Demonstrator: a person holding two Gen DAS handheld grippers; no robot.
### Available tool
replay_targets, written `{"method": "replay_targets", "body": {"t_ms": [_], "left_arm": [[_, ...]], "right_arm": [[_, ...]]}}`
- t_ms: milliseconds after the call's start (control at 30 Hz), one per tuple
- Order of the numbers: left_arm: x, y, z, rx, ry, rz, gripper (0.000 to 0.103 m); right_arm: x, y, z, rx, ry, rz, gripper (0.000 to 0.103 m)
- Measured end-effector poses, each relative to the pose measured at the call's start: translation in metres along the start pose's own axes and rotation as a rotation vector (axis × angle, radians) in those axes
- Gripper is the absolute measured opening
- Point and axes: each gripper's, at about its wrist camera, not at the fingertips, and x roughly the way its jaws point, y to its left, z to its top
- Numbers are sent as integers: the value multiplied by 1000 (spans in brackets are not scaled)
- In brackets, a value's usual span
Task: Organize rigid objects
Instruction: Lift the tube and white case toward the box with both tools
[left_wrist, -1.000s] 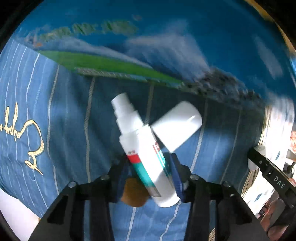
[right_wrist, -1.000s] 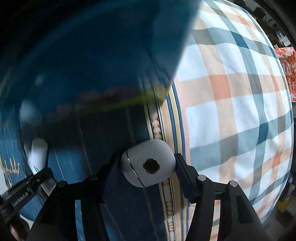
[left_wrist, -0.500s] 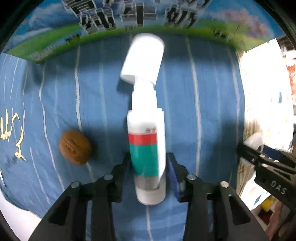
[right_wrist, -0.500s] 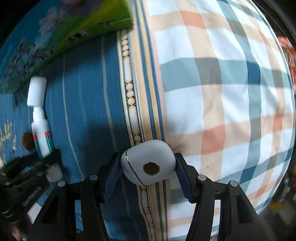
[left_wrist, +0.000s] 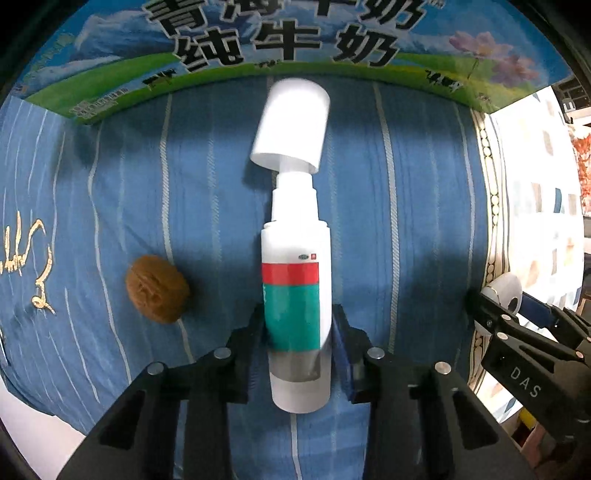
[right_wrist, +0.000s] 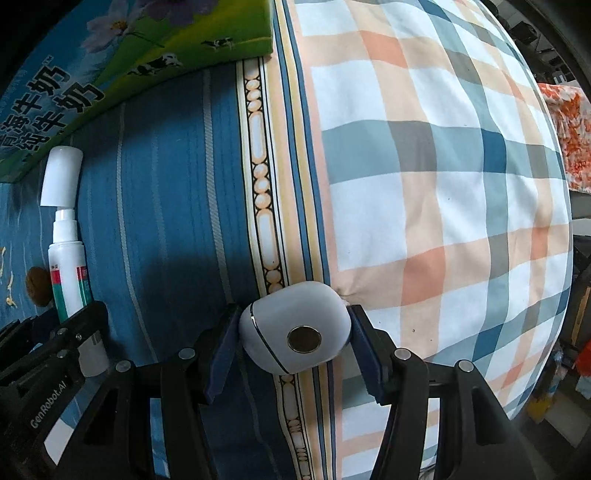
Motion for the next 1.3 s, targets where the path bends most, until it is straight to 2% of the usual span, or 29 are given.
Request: {"method": "replay_targets", "body": {"t_ms": [200, 533, 833, 1133, 1300], "left_arm": [[-25, 4, -13, 6, -61, -14, 30], [-113, 5, -8, 29, -196, -45, 29], [-154, 28, -19, 38, -288, -83, 29], [-214, 41, -5, 42, -392, -143, 29], [-244, 57, 17, 32, -448, -168, 29]], "right_arm": [[-22, -16, 6, -26, -43, 23, 61], [-95, -1, -9, -113, -160, 61, 61], [-154, -3, -14, -133, -234, 103, 61], [-197, 10, -2, -139, -300, 152, 61], [-217, 10, 22, -122, -332, 185, 61]]}}
